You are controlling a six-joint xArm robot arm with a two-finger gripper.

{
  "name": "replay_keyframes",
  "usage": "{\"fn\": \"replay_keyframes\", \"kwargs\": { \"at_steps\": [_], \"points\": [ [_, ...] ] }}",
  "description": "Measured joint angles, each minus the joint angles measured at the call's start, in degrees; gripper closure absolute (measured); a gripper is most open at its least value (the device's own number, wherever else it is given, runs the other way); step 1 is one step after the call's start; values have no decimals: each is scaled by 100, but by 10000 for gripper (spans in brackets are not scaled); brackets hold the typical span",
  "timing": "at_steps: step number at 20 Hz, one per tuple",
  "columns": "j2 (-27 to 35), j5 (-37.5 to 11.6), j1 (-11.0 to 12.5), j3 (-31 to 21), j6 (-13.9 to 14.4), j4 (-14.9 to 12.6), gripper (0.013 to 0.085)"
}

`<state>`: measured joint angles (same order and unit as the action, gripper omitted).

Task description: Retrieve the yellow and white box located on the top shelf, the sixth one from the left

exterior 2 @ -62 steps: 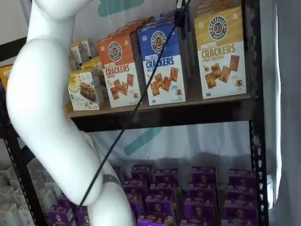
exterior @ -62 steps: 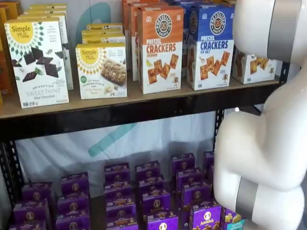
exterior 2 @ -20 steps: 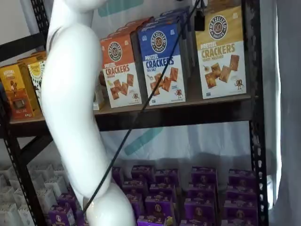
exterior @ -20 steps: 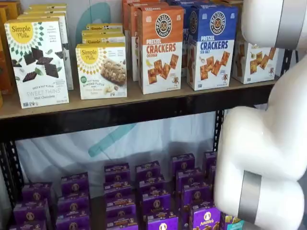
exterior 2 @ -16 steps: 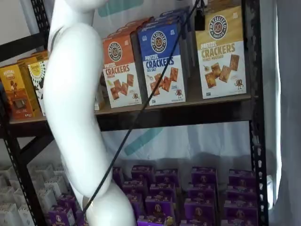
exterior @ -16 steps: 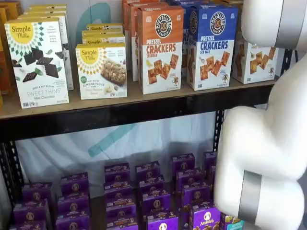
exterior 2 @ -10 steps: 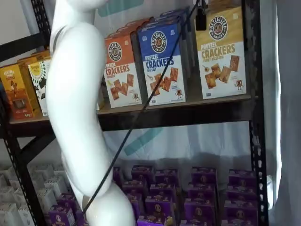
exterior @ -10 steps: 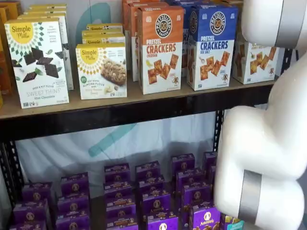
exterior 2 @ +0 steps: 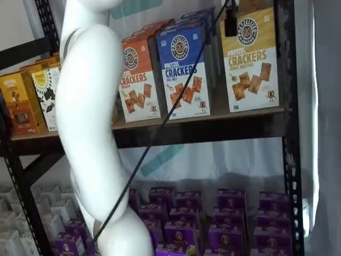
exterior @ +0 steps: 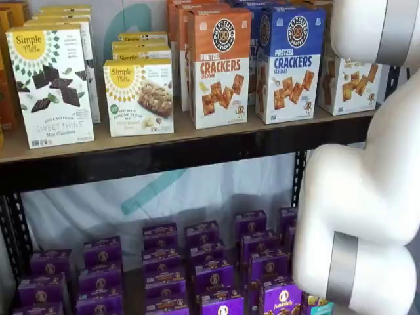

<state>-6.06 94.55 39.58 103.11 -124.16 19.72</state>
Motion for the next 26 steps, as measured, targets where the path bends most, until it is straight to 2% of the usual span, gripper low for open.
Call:
{"fn": "replay_keyframes", "kwargs": {
  "at_steps": [9, 16, 22, 26],
  "points": [
    [69, -64, -58, 102, 41, -18, 130],
    [97, -164, -199, 110, 68, -264, 130],
    [10, -409, -303, -91, 60, -427, 130],
    [26, -384, -341, -86, 77, -514, 130]
  ]
}}
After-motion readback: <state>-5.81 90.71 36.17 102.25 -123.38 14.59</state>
